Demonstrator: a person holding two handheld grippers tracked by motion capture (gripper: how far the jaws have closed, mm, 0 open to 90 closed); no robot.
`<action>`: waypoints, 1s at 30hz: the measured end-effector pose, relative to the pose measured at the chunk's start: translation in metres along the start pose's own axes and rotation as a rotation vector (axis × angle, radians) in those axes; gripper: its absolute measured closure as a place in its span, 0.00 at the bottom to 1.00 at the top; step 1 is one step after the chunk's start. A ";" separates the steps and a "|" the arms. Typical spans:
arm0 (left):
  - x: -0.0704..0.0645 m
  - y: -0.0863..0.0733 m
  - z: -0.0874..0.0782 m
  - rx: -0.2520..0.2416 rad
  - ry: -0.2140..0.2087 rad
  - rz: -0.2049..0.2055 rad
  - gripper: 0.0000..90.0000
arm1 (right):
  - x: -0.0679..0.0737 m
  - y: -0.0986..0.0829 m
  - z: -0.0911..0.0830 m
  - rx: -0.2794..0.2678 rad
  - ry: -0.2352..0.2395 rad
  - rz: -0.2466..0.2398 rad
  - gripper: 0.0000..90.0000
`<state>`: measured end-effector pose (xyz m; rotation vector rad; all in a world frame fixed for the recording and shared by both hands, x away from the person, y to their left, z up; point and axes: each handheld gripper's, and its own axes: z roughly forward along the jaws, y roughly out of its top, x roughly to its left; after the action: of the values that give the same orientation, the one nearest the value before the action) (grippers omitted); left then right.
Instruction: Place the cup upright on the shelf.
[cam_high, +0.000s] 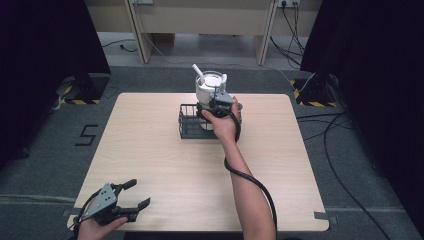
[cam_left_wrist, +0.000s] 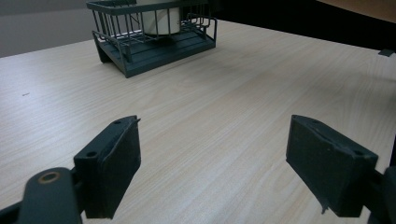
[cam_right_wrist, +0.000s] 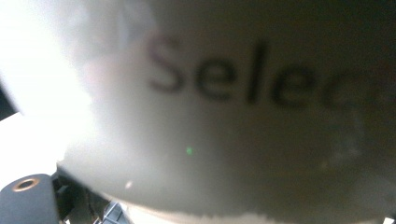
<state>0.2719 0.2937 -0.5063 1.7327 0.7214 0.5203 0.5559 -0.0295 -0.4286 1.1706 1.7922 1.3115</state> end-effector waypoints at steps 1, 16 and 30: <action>0.000 0.000 0.000 0.000 0.000 0.000 0.19 | 0.000 0.000 0.000 0.001 0.000 -0.001 0.12; -0.001 0.000 0.000 0.003 -0.002 0.009 0.19 | 0.000 -0.008 -0.002 -0.043 0.008 0.005 0.10; -0.001 0.000 0.000 0.002 -0.004 0.007 0.19 | 0.002 -0.013 -0.004 -0.071 0.007 0.008 0.10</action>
<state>0.2713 0.2927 -0.5063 1.7377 0.7140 0.5211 0.5473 -0.0305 -0.4400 1.1375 1.7333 1.3741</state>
